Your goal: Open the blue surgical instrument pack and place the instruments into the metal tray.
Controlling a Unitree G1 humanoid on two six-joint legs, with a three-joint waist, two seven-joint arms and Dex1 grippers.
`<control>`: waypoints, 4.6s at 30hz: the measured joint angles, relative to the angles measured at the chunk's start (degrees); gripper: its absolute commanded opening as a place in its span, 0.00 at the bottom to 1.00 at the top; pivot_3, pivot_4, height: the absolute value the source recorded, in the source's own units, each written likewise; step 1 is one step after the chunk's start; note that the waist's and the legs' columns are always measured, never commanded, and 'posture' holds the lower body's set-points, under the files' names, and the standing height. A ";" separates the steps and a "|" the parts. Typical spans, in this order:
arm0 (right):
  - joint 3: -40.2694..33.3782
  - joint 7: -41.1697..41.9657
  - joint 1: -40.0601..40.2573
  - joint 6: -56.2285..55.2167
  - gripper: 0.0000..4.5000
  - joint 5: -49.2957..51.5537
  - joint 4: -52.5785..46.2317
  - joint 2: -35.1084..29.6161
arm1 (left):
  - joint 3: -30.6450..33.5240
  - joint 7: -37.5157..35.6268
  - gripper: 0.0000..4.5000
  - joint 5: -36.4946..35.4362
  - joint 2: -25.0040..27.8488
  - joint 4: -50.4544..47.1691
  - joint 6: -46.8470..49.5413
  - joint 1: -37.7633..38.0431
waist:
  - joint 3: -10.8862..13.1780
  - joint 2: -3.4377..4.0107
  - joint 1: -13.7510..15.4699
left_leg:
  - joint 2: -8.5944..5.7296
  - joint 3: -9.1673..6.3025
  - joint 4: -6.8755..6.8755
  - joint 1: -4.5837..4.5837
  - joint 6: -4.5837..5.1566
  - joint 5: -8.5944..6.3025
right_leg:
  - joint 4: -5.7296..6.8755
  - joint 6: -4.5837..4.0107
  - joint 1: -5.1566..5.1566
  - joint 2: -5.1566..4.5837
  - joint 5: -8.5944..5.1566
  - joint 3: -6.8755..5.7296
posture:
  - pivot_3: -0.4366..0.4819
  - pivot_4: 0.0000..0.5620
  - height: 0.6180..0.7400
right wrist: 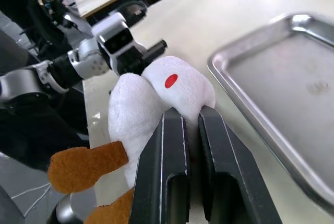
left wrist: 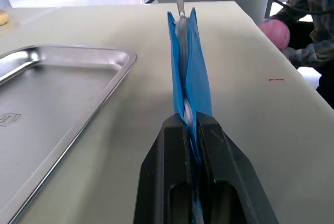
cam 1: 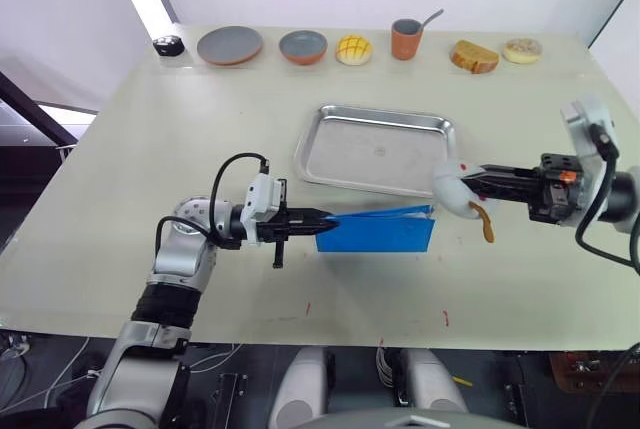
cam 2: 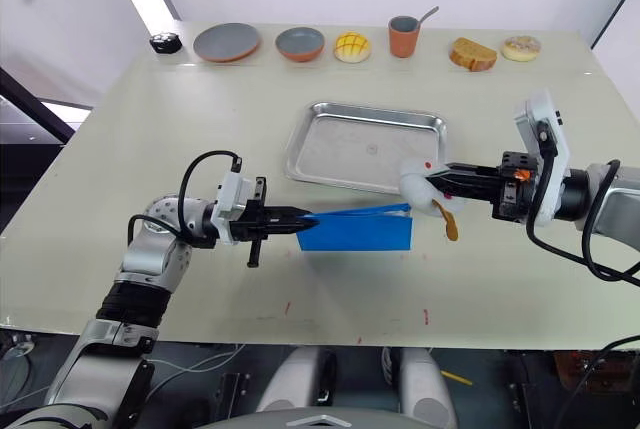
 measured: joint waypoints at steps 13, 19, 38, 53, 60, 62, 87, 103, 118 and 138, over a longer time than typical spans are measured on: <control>23.07 -3.14 -14.18 -4.14 0.01 -14.17 3.79 14.42 | -1.07 -0.38 0.00 2.56 -1.65 4.27 -2.87 -3.19 | 0.00 0.01 -0.13 | -0.02 -0.01 0.00 -0.05 0.00 0.00 | 0.04 0.00 -0.11 -0.01 0.00 -0.01 | 0.48 0.27 1.00; 29.02 -5.19 -17.35 -4.52 0.01 -19.86 6.78 22.92 | -1.07 -0.12 0.00 2.93 -2.29 4.10 -3.54 -2.87 | -0.02 0.02 -0.02 | -0.09 -0.06 0.01 -0.06 0.00 0.00 | 0.05 0.00 -0.12 -0.07 0.00 -0.05 | 0.48 0.27 1.00; 28.55 -5.55 -18.54 -3.37 0.01 -22.28 6.68 25.13 | -1.00 2.06 0.00 3.64 -2.86 3.96 -3.58 -2.45 | -0.02 0.02 -0.10 | -0.15 -0.11 0.00 -0.05 0.00 0.00 | 0.06 0.00 -0.12 -0.08 0.00 -0.08 | 0.48 0.27 1.00; 29.36 -1.12 -11.38 -7.22 0.01 -25.23 -3.57 18.03 | -1.16 3.40 0.00 3.84 -3.27 2.55 -2.23 -1.85 | -0.02 0.02 0.00 | -0.19 -0.20 -0.02 -0.09 0.00 0.00 | 0.00 0.01 -0.10 -0.14 0.00 -0.16 | 0.48 0.27 1.00; 35.59 1.91 -5.63 -14.07 0.01 -33.79 -9.11 10.12 | -1.16 4.08 0.00 4.07 -3.54 2.76 -1.90 -2.04 | -0.02 0.02 -0.07 | -0.21 -0.17 0.00 -0.06 0.00 0.00 | 0.01 0.01 -0.07 -0.13 -0.01 -0.13 | 0.48 0.27 1.00; 35.72 2.12 -4.67 -14.63 0.01 -34.18 -9.12 10.05 | -1.24 4.07 0.00 4.09 -3.56 2.76 -1.87 -2.08 | -0.02 0.02 -0.05 | -0.20 -0.19 0.00 -0.06 0.00 0.00 | 0.02 0.01 -0.07 -0.12 -0.01 -0.13 | 0.48 0.27 1.00; 7.99 13.09 17.08 -20.91 0.99 -23.34 -11.10 0.60 | -1.45 3.62 0.00 3.77 -3.13 1.35 -1.97 -1.82 | -0.01 0.01 0.22 | -0.21 -0.20 0.00 -0.01 0.00 0.00 | -0.03 0.02 0.08 -0.11 0.00 -0.14 | 0.48 0.27 1.00; -22.07 28.11 37.98 -25.17 0.99 -22.47 -1.25 -7.51 | -1.04 2.93 0.00 2.94 -1.56 -2.38 -3.26 0.83 | 0.00 -0.01 0.04 | -0.18 -0.19 -0.01 0.24 0.00 0.00 | -0.07 0.02 0.32 0.01 -0.01 -0.10 | 0.48 0.27 1.00; 6.74 17.78 21.29 -30.60 0.99 -27.88 -0.82 5.43 | -2.31 2.89 0.00 2.75 -0.51 -5.01 -2.43 1.55 | 0.08 -0.05 0.16 | -0.17 -0.26 0.02 0.17 0.00 0.00 | -0.10 0.03 0.31 -0.05 -0.01 -0.16 | 0.48 0.27 1.00; 18.24 19.01 11.61 -37.48 0.73 -34.31 13.77 13.78 | -2.19 4.03 0.00 2.52 -0.14 -6.76 -1.88 2.86 | 0.08 -0.05 0.06 | -0.17 -0.29 0.02 0.20 0.00 0.00 | -0.07 0.02 0.31 -0.05 -0.01 -0.19 | 0.48 0.27 1.00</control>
